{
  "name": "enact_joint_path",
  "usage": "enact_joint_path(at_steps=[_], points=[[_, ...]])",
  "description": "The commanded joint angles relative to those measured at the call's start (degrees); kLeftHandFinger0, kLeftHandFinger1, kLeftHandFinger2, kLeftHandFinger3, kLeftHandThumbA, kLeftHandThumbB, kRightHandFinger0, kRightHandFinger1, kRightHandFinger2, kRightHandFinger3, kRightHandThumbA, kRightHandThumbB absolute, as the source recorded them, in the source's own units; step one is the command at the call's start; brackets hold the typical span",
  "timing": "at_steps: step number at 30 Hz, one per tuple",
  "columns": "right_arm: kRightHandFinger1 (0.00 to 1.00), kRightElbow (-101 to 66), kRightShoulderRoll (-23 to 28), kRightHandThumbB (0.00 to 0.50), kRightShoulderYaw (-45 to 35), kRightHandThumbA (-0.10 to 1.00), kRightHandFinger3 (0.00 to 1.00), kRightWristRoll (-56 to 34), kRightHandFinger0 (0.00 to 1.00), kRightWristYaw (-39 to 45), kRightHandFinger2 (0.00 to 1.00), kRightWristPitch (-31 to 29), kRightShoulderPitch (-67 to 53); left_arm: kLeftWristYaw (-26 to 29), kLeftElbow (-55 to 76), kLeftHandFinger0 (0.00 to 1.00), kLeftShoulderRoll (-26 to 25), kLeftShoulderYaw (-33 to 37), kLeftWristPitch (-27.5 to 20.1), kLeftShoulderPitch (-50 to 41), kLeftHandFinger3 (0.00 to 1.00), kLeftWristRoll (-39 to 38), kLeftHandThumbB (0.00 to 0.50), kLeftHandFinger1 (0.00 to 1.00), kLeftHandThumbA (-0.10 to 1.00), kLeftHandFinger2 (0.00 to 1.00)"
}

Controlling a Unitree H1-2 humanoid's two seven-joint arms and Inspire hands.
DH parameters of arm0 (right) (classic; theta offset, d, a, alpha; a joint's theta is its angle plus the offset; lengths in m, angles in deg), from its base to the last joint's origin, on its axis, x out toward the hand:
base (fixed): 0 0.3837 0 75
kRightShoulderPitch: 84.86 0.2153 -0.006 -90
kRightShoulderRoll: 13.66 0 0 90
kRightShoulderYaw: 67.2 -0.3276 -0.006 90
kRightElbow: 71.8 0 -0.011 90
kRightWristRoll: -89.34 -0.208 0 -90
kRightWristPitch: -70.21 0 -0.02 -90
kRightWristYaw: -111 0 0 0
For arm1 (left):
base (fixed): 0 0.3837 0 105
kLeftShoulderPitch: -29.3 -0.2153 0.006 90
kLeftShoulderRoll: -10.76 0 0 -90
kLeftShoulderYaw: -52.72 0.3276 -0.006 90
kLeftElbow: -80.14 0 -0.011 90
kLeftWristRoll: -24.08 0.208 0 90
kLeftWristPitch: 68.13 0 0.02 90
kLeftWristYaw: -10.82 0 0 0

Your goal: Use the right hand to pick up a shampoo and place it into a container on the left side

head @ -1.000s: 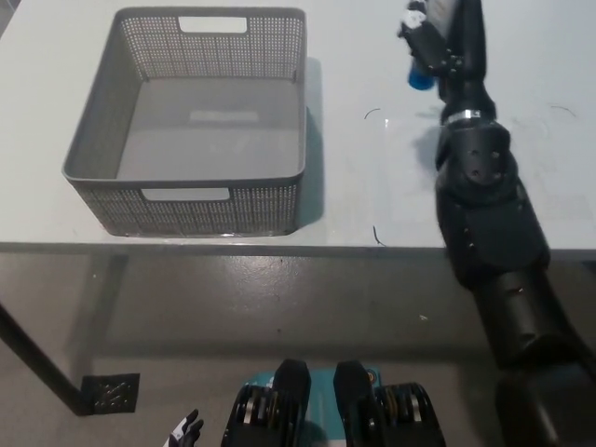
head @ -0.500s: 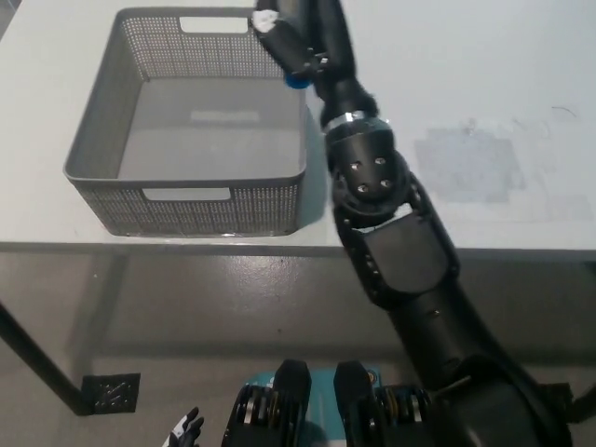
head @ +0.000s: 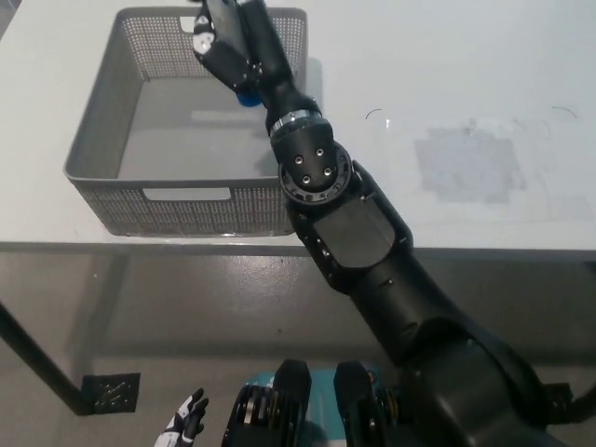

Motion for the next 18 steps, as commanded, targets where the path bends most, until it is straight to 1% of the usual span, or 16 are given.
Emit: enact_joint_path(at_steps=[1,2,5,6,9,10,11,12,13,14,15,16,17,18], points=[[0.34,5.19,0.4,0.138,-1.47,-0.1,0.8,-0.51,0.0,-2.42,0.74,-4.92,6.25,-0.45,1.74,1.0,-0.52,-0.1,-2.12,1.2,1.0,-0.61,0.138,1.0,1.0,1.0],[0.34,6.59,0.43,0.138,-1.93,-0.1,0.8,-1.07,0.0,-2.22,0.74,-4.79,6.56,-0.67,1.74,1.0,-0.49,-0.15,-2.12,1.22,1.0,-0.96,0.138,1.0,1.0,1.0],[0.32,10.71,1.2,0.109,-2.7,-0.1,0.8,-1.61,0.0,-1.83,0.73,-4.95,7.52,-0.75,1.43,1.0,-0.12,-0.38,-2.12,1.87,1.0,-1.23,0.155,1.0,0.99,1.0],[0.31,12.7,1.46,0.115,-2.54,-0.1,0.79,-0.99,0.0,-2.92,0.72,-5.12,7.81,-0.63,1.38,1.0,-0.05,-0.43,-2.12,1.93,1.0,-1.16,0.155,1.0,0.99,1.0],[0.34,15.22,2.18,0.114,-3.27,-0.1,0.81,-1.5,0.0,-3.37,0.78,-5.39,8.66,-0.54,1.33,1.0,0.02,-0.22,-2.12,2.93,1.0,-0.89,0.147,1.0,0.99,1.0],[0.38,15.98,2.5,0.124,-3.37,-0.1,0.83,-1.49,0.01,-3.49,0.83,-5.85,8.55,-0.6,1.58,1.0,-0.1,-0.12,-2.12,3.05,1.0,-0.81,0.132,1.0,0.99,1.0],[0.4,16.43,2.69,0.126,-3.69,-0.1,0.77,-1.78,0.02,-3.53,0.83,-6.61,8.46,-0.76,1.7,1.0,-0.19,-0.13,-2.12,3.22,1.0,-0.87,0.125,1.0,0.98,1.0],[0.44,16.8,2.92,0.156,-4.16,-0.1,0.71,-2.23,0.05,-3.63,0.85,-7.38,8.48,-0.88,1.79,1.0,-0.33,-0.14,-2.12,3.58,1.0,-0.92,0.119,1.0,0.98,1.0],[0.65,17.34,3.3,0.181,-5.15,-0.1,0.82,-3.3,0.25,-3.21,1.0,-8.49,8.33,-0.75,1.69,1.0,-0.44,-0.14,-2.12,4.13,1.0,-0.92,0.117,1.0,0.97,1.0],[0.71,17.6,3.66,0.19,-5.65,0.02,0.85,-3.86,0.45,-2.37,0.98,-8.88,8.4,-0.72,1.52,1.0,-0.44,-0.19,-2.12,4.59,1.0,-1.04,0.121,1.0,0.97,1.0],[0.65,17.8,4.11,0.232,-5.92,0.21,0.92,-4.24,0.45,-1.08,0.96,-9.3,8.33,-0.76,1.41,1.0,-0.42,-0.21,-2.12,4.88,1.0,-1.14,0.127,1.0,0.97,1.0],[0.6,17.84,4.44,0.243,-5.93,0.29,0.92,-4.15,0.43,-0.54,0.92,-9.59,8.37,-0.81,1.39,1.0,-0.51,-0.15,-2.12,5.16,1.0,-0.99,0.128,1.0,0.97,1.0],[0.75,17.65,4.96,0.273,-6.16,0.41,1.0,-4.56,0.57,1.79,1.0,-10.63,8.21,-0.76,1.39,1.0,-0.53,-0.08,-2.12,5.48,1.0,-0.5,0.139,1.0,0.99,1.0],[0.91,17.67,5.43,0.279,-5.86,0.51,1.0,-4.28,0.72,3.04,1.0,-10.8,8.22,-1.03,1.37,1.0,-0.5,-0.09,-2.12,5.72,1.0,-0.83,0.136,1.0,0.99,1.0]])
